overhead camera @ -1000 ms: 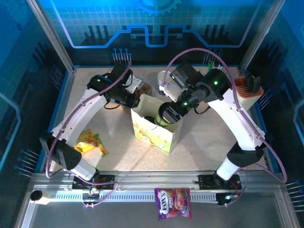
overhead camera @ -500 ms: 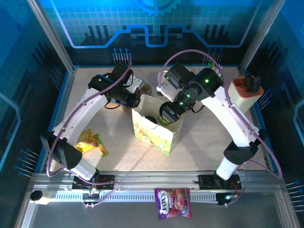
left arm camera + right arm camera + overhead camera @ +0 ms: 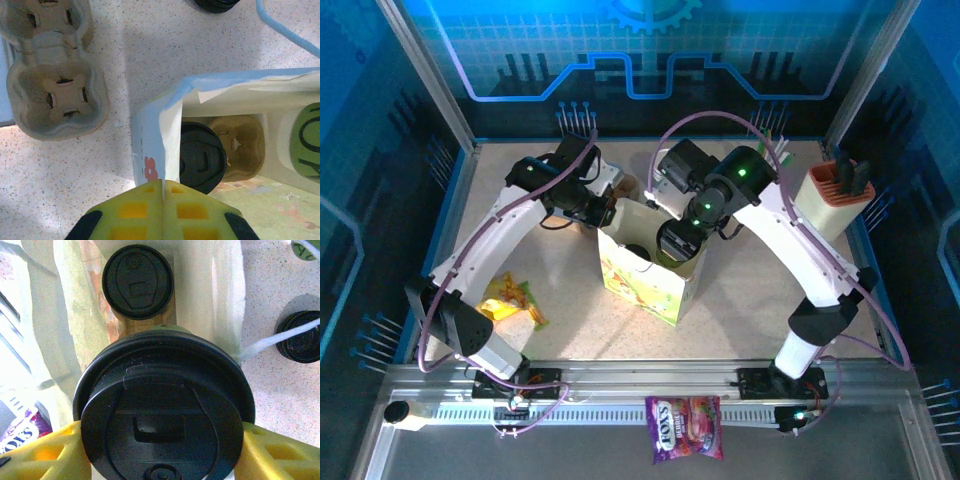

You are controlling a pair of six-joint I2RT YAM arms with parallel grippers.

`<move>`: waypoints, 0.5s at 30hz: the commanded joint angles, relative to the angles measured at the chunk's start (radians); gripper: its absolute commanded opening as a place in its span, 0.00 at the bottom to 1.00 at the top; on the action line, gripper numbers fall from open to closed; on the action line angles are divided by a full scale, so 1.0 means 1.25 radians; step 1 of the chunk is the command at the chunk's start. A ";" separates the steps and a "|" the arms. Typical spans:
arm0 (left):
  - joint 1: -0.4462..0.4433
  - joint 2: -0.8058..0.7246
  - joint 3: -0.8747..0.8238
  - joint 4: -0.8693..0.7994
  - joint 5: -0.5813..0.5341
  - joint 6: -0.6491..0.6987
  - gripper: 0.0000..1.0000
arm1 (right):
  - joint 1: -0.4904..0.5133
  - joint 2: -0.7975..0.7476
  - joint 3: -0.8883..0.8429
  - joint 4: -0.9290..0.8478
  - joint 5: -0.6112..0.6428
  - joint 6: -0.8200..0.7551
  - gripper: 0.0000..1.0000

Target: Pack the takeout coffee

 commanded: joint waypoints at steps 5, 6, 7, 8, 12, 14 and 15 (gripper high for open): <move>0.000 -0.001 0.012 0.000 0.017 0.016 0.00 | 0.019 0.032 -0.012 -0.049 0.018 -0.020 0.44; 0.000 -0.001 0.012 0.002 0.017 0.016 0.00 | 0.019 0.034 -0.014 -0.048 0.018 -0.023 0.44; -0.001 -0.002 0.011 0.002 0.017 0.017 0.00 | 0.021 0.037 -0.015 -0.046 0.015 -0.024 0.44; 0.000 -0.001 0.011 0.002 0.018 0.017 0.00 | 0.023 0.040 -0.017 -0.044 0.015 -0.027 0.44; -0.001 -0.003 0.008 0.002 0.017 0.017 0.00 | 0.033 0.055 -0.022 -0.042 0.021 -0.039 0.44; 0.000 -0.004 0.005 0.003 0.017 0.017 0.00 | 0.034 0.057 -0.027 -0.039 0.024 -0.044 0.43; -0.001 -0.005 0.005 0.003 0.017 0.017 0.00 | 0.035 0.059 -0.029 -0.037 0.026 -0.045 0.43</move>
